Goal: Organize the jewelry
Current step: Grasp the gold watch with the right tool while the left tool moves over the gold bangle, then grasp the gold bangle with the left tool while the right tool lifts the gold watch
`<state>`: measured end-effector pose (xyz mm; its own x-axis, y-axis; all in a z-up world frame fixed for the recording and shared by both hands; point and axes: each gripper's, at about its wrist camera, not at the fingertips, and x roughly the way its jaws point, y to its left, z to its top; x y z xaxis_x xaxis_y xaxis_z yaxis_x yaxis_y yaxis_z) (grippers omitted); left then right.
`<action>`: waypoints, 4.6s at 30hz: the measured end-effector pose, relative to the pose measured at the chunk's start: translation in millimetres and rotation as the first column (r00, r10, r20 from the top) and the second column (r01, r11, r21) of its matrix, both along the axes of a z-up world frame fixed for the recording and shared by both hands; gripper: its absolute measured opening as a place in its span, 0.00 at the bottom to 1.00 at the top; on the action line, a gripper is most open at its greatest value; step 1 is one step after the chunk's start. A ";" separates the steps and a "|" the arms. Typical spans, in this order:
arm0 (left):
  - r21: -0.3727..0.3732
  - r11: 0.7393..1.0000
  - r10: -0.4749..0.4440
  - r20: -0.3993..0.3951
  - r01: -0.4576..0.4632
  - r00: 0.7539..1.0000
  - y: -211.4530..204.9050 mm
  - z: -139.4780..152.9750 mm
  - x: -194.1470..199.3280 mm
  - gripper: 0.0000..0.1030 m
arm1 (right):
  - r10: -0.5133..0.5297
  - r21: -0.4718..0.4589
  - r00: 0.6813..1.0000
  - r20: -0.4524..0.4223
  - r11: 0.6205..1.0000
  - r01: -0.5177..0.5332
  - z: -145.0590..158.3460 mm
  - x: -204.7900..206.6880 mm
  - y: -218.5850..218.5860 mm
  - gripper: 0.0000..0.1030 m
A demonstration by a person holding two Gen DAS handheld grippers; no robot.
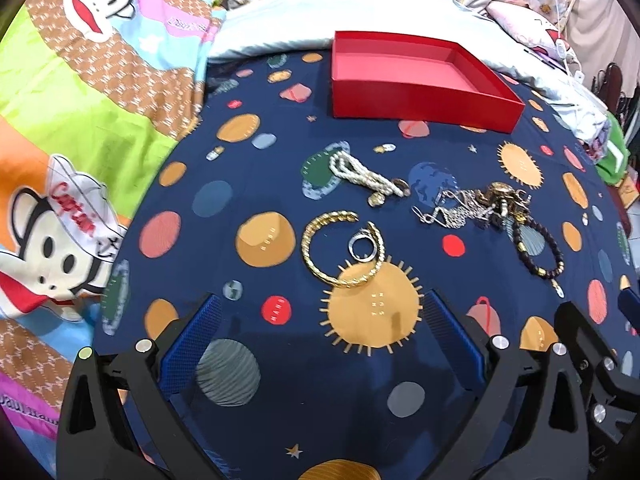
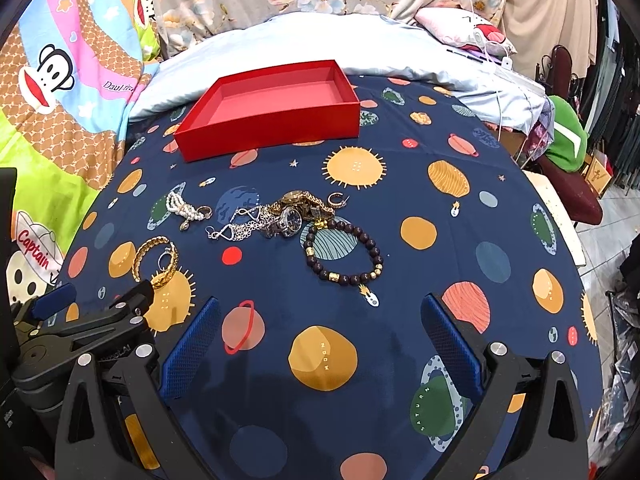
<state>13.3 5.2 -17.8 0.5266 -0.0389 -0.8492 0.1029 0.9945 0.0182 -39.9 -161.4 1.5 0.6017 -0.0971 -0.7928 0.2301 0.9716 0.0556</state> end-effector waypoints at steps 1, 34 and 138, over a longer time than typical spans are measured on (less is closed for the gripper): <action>-0.015 1.000 0.000 -0.009 -0.001 1.000 2.7 -1.6 1.5 0.95 | 0.000 0.001 1.000 -0.003 1.000 0.000 -1.2 0.5 -0.9 0.95; -0.076 0.993 -0.093 0.010 0.093 0.996 -1.8 -32.7 43.3 0.58 | -0.064 0.048 0.995 -0.081 0.997 0.068 -25.1 30.9 -41.7 0.95; -0.207 0.957 -0.183 0.120 0.204 0.976 -18.8 81.2 86.1 0.54 | 0.172 0.222 0.952 0.253 0.948 -0.230 110.3 99.3 -64.0 0.07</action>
<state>99.4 -13.6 63.4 0.5713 -0.3256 -0.7534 0.3022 0.9369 -0.1757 59.5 -225.3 111.8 0.7551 0.2250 -0.6157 -0.0159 0.9453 0.3259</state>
